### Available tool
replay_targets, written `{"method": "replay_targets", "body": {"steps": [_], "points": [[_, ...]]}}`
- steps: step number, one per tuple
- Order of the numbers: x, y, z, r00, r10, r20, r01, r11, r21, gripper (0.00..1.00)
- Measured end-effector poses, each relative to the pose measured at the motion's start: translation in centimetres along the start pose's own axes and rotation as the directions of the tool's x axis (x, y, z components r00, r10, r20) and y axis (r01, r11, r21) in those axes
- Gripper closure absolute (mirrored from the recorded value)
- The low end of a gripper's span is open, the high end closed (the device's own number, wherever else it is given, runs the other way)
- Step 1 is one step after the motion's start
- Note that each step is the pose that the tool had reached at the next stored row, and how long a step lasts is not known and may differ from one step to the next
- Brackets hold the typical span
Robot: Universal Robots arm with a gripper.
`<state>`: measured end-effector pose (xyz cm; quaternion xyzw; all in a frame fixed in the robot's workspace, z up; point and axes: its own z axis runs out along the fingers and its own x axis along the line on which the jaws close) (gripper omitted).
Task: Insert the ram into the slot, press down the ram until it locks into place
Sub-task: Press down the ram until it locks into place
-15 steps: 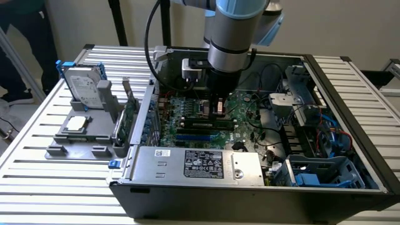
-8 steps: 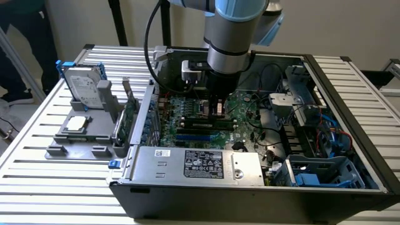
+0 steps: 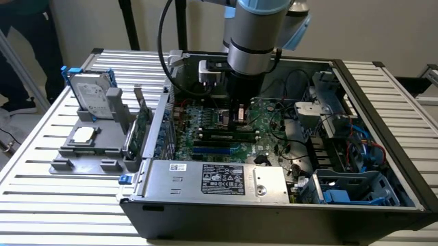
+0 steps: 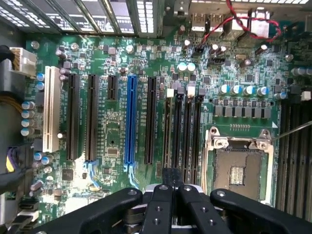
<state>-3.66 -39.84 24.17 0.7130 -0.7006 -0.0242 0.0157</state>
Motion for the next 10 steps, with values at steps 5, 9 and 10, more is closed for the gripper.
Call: {"method": "replay_targets", "body": {"steps": [5,9,10], "points": [[0.0,0.12,0.51,1.0,0.0,-0.0003,0.0,1.0,0.0048,0.89],[0.0,0.28,1.24,1.0,0.0,-0.0003,0.0,0.9999,0.0137,0.89],[0.0,0.3,1.38,1.0,0.0,-0.0016,0.0,0.9999,0.0164,0.89]]}}
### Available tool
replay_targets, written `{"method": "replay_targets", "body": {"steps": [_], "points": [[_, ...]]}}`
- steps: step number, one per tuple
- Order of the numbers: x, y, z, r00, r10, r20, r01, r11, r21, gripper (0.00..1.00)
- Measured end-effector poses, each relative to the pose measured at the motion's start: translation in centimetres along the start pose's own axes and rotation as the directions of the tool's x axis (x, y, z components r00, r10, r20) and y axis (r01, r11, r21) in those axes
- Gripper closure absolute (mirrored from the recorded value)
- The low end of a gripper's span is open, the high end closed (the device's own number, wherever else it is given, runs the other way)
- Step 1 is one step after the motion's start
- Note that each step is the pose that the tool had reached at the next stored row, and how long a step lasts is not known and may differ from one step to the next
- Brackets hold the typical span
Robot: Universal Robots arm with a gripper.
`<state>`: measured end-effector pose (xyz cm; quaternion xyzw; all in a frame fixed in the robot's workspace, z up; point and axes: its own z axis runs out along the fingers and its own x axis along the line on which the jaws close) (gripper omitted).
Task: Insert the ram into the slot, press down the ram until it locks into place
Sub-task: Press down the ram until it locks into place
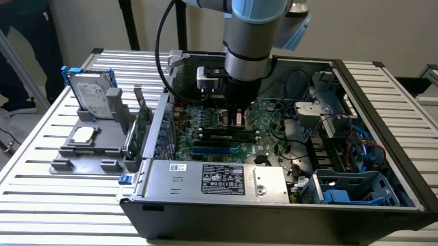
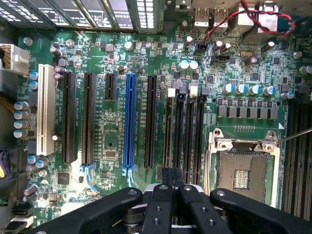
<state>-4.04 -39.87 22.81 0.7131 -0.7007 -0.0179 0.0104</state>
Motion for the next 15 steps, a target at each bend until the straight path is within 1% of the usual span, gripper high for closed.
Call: {"method": "replay_targets", "body": {"steps": [3,4,5,6,7,10,14,15], "points": [[0.0,0.06,0.4,1.0,0.0,-0.001,0.0,0.9999,0.0104,0.89],[0.0,0.05,0.4,1.0,0.0,-0.0012,0.0,0.9999,0.0113,0.89],[0.0,0.05,0.09,1.0,0.0,-0.0008,0.0,0.9999,0.0115,0.89],[0.0,0.0,-0.26,1.0,-0.001,0.0019,0.001,0.9999,0.0118,0.89],[0.0,0.0,-0.74,1.0,-0.001,0.0011,0.001,0.9999,0.0101,0.89],[0.0,-0.01,-2.02,1.0,0.0,0.0011,0.0,1.0,0.0074,0.89],[0.2,-0.18,-3.68,1.0,0.0,0.0016,0.0,1.0,0.0006,0.89],[0.3,-0.19,-3.87,1.0,0.0,0.0019,0.0,1.0,-0.0005,0.89]]}}
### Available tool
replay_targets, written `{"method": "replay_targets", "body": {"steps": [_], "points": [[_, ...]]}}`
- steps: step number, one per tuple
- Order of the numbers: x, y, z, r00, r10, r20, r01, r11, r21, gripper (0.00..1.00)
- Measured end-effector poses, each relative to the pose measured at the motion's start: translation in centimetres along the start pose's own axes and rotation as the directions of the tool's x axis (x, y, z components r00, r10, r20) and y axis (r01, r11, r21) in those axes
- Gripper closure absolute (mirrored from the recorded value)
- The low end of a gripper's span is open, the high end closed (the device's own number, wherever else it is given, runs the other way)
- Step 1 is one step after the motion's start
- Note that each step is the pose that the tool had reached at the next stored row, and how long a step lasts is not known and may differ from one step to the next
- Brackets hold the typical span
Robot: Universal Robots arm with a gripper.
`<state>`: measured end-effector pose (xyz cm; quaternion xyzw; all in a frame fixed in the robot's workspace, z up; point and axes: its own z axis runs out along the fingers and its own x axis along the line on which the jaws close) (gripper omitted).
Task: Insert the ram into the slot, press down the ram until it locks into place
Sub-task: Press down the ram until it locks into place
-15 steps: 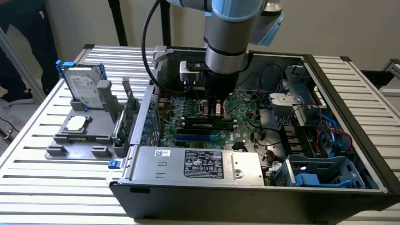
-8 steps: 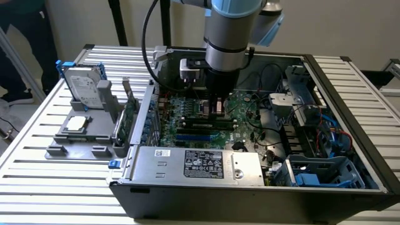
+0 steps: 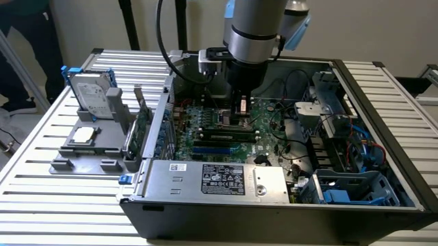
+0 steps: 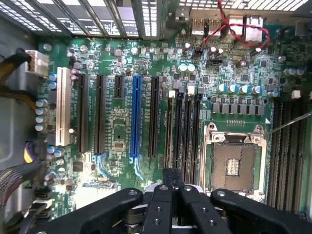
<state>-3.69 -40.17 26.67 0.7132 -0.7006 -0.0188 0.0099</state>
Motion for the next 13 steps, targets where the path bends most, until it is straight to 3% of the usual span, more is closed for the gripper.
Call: {"method": "replay_targets", "body": {"steps": [13], "points": [[0.0,0.0,0.0,1.0,0.0,0.0003,0.0,1.0,-0.0001,0.89]]}}
